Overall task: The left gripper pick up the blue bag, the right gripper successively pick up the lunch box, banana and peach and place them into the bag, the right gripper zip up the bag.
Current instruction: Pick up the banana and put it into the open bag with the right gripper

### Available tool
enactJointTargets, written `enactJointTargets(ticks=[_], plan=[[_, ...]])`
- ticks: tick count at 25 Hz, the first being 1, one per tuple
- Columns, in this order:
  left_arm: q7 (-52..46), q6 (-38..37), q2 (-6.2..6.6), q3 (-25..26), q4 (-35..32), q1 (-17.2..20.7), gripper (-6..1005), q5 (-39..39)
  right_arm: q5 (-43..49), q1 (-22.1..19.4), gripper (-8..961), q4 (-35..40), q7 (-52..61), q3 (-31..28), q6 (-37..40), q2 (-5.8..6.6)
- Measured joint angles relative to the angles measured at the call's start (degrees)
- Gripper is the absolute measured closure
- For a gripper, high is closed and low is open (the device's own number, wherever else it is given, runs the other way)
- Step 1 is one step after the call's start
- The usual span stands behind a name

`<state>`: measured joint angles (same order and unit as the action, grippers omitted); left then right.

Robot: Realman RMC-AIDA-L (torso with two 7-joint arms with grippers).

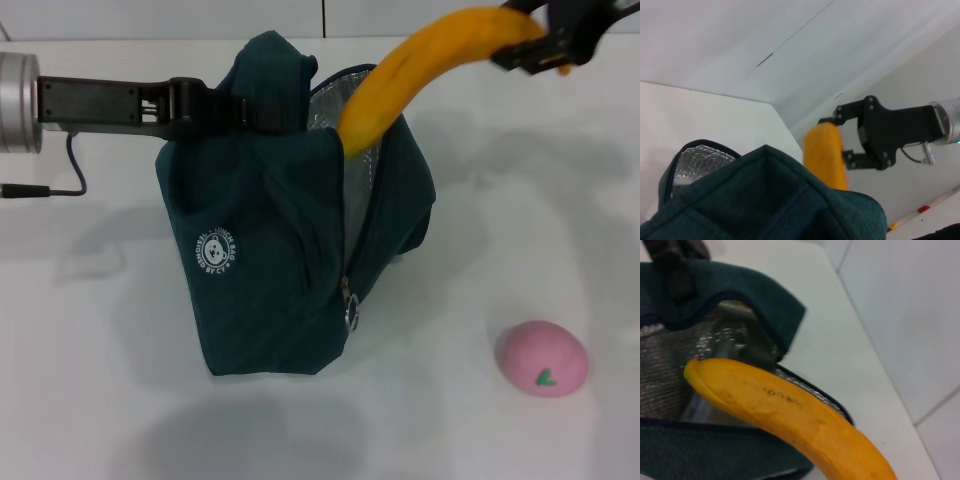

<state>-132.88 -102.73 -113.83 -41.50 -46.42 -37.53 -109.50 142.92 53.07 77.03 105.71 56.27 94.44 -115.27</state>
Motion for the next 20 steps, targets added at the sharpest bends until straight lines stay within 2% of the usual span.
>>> enactJointTargets(ticks=[5,20], plan=[[0.3,-0.1,-0.07,0.0,0.0,0.2,938,0.2,-1.0,0.0,504,-0.8,1.7,7.6,-3.6,-0.33],[0.7,-0.2,-0.53,-0.3,0.0,0.5,936,0.4,-8.5,0.8,482,-1.2,2.4,19.1,-6.1,-0.71]])
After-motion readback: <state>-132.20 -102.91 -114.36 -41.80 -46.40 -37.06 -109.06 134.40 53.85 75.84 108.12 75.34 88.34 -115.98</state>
